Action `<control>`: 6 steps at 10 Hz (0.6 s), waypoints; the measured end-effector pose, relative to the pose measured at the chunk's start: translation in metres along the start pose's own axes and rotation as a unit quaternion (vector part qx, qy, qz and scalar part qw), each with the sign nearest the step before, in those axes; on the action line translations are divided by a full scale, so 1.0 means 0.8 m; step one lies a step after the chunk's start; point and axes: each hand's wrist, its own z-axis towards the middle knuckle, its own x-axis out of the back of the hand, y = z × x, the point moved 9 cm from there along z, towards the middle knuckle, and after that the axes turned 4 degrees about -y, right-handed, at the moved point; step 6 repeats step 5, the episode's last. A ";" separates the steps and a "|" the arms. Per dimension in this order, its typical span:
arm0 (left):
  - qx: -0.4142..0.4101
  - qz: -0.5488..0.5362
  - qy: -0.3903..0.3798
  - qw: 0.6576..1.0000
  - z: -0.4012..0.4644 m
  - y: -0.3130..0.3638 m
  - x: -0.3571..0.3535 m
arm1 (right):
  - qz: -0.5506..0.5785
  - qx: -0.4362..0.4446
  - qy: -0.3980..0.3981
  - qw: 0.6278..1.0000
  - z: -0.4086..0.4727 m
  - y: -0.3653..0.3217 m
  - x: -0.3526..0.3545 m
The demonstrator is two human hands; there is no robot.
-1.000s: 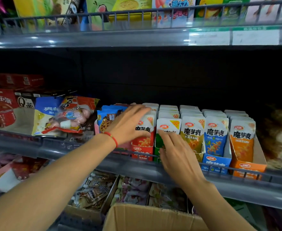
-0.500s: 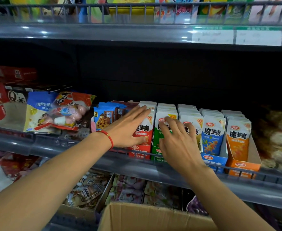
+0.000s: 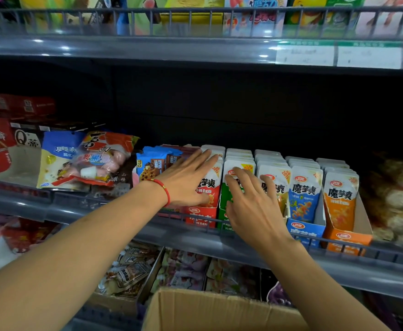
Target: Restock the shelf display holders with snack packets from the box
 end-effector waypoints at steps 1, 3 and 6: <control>-0.010 -0.067 0.032 0.997 -0.008 0.000 0.008 | 0.001 0.008 0.010 1.000 -0.007 -0.001 0.000; 0.019 -0.167 0.096 0.981 -0.034 -0.013 0.020 | 0.015 0.007 0.003 1.000 -0.016 -0.006 0.001; 0.058 -0.203 0.208 0.955 -0.076 -0.010 0.049 | 0.042 0.009 -0.004 0.999 -0.028 -0.008 0.010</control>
